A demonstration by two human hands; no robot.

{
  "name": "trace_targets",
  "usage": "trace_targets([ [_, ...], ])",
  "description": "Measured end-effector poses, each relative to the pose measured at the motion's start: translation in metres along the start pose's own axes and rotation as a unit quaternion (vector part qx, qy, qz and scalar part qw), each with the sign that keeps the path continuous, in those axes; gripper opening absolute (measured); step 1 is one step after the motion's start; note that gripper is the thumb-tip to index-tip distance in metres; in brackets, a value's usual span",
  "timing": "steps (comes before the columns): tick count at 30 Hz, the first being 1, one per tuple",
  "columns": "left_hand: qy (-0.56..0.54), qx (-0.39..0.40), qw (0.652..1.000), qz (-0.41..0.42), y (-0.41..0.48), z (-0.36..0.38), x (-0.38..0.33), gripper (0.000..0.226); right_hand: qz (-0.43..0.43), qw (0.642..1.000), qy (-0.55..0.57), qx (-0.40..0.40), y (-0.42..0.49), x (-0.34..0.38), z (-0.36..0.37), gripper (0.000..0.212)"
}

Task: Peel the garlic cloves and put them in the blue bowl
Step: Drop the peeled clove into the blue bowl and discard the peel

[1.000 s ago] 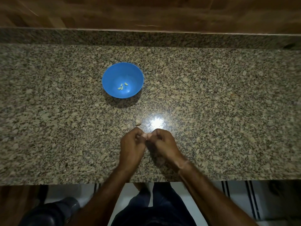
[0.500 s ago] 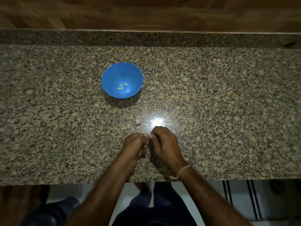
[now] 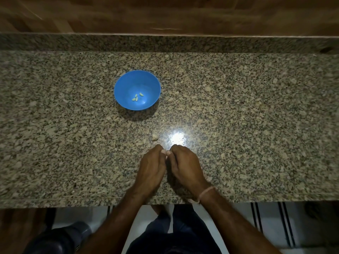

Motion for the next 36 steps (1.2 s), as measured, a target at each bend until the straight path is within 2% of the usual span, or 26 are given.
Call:
trace_targets([
  [2, 0.028, 0.009, 0.999, 0.012, 0.000, -0.002, -0.002, 0.029, 0.022, 0.997, 0.070, -0.009, 0.002, -0.004, 0.001, 0.033],
  [4, 0.057, 0.019, 0.998, 0.025, 0.000, -0.006, -0.005, 0.027, 0.089, 0.968, 0.232, 0.028, 0.001, -0.007, -0.001, 0.037],
  [5, 0.052, 0.020, 0.998, 0.022, 0.000, -0.007, -0.006, 0.027, 0.108, 0.955, 0.272, 0.046, 0.001, -0.008, 0.000, 0.037],
  [6, 0.030, 0.025, 0.999, 0.001, 0.002, -0.007, -0.005, 0.029, 0.099, 0.959, 0.261, 0.049, 0.000, -0.007, 0.000, 0.037],
  [9, -0.135, 0.051, 0.986, -0.087, 0.004, -0.006, -0.003, 0.035, 0.021, 0.995, 0.102, 0.011, -0.002, 0.002, 0.002, 0.031],
  [10, -0.149, 0.053, 0.983, -0.092, 0.003, -0.007, -0.005, 0.036, 0.016, 0.995, 0.096, 0.014, -0.002, 0.002, 0.002, 0.031],
  [12, -0.057, 0.040, 0.997, -0.041, 0.000, -0.008, -0.008, 0.034, 0.055, 0.983, 0.174, 0.033, 0.002, -0.002, -0.001, 0.034],
  [14, 0.076, 0.031, 0.996, 0.033, -0.003, -0.010, -0.010, 0.032, 0.117, 0.952, 0.275, 0.070, 0.003, -0.007, -0.004, 0.035],
  [16, 0.110, 0.032, 0.992, 0.047, -0.003, -0.008, -0.009, 0.032, 0.106, 0.957, 0.265, 0.059, 0.001, -0.005, -0.006, 0.035],
  [17, 0.078, 0.035, 0.996, 0.025, -0.003, -0.007, -0.009, 0.033, 0.075, 0.974, 0.213, 0.038, 0.000, -0.003, -0.006, 0.034],
  [19, -0.074, 0.050, 0.994, -0.060, 0.001, -0.007, -0.009, 0.033, 0.012, 0.997, 0.077, -0.007, -0.002, -0.002, -0.003, 0.027],
  [21, -0.226, 0.073, 0.962, -0.136, 0.003, -0.009, -0.011, 0.036, -0.021, 0.999, 0.027, -0.012, -0.001, -0.004, 0.001, 0.025],
  [23, -0.292, 0.089, 0.938, -0.161, 0.003, -0.010, -0.010, 0.035, -0.011, 0.998, 0.055, -0.019, 0.000, -0.005, 0.001, 0.024],
  [27, -0.199, 0.047, 0.973, -0.109, -0.001, -0.011, -0.005, 0.031, 0.011, 0.993, 0.110, -0.029, -0.002, -0.004, -0.002, 0.025],
  [30, -0.191, 0.001, 0.977, -0.099, -0.001, -0.015, -0.007, 0.021, 0.017, 0.992, 0.125, -0.025, -0.003, -0.005, -0.002, 0.028],
  [34, -0.191, 0.033, 0.976, -0.101, -0.001, -0.013, -0.009, 0.025, 0.011, 0.988, 0.152, -0.027, -0.007, -0.004, 0.000, 0.030],
  [36, -0.239, 0.062, 0.961, -0.124, 0.000, -0.012, -0.011, 0.030, 0.006, 0.984, 0.177, -0.019, -0.008, -0.003, -0.001, 0.028],
])
Point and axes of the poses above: each hand's wrist, its own y-axis towards the middle knuckle, its own z-axis out of the palm, x = y × z, the point moved 1 cm from there along y, towards the middle knuckle, and after that the axes turned 13 degrees about x, right-handed, at the moved point
